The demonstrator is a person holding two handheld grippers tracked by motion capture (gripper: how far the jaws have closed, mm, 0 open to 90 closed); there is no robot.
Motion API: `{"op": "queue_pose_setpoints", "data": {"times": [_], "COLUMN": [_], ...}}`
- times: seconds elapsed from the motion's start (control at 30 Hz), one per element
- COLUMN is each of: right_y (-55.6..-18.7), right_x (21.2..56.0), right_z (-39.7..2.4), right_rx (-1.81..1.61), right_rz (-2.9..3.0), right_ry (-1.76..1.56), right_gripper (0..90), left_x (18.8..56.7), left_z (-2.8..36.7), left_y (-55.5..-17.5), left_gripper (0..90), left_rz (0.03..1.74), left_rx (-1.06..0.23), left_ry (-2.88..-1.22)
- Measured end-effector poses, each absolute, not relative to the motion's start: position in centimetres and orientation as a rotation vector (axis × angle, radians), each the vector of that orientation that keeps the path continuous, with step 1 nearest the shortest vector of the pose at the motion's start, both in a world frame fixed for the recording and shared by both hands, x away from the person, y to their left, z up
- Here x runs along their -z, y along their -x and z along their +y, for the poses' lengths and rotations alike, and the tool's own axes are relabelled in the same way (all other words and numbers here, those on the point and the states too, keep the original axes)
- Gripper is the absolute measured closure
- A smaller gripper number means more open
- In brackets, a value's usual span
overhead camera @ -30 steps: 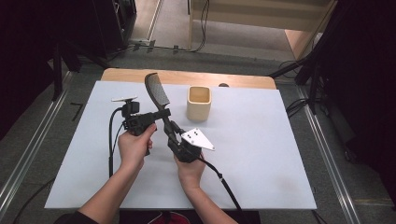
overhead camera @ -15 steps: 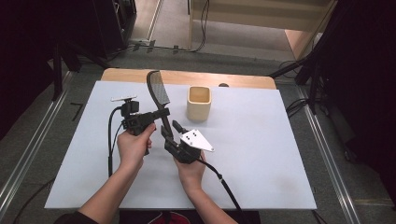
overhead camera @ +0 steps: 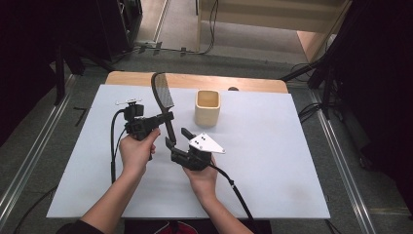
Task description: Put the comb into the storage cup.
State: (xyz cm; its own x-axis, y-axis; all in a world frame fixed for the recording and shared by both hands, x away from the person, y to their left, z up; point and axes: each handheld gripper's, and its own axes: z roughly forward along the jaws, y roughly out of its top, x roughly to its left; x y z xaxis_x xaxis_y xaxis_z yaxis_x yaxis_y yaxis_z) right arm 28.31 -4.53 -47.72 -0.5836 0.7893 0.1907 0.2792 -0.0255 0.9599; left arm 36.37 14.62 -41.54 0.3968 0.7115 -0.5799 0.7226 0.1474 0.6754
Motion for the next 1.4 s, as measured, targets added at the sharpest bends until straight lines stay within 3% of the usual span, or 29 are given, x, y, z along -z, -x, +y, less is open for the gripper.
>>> {"op": "queue_pose_setpoints", "data": {"times": [0.6, 1.4], "right_y": [-28.9, -29.2], "right_x": [47.7, 46.4], "right_z": [-5.5, -7.6], "right_rx": [-1.645, -1.529], "right_rz": [2.118, 2.298], "right_ry": [-1.075, -0.891], "right_gripper": [26.4, 24.8], "left_x": [41.3, 41.1], "left_z": [14.7, 14.6], "left_y": [-36.3, -36.1], "left_gripper": [73.0, 73.0], "left_rz": [1.272, 1.22], "left_rx": [-0.119, -0.148], "left_ry": [-1.637, -1.673]}}
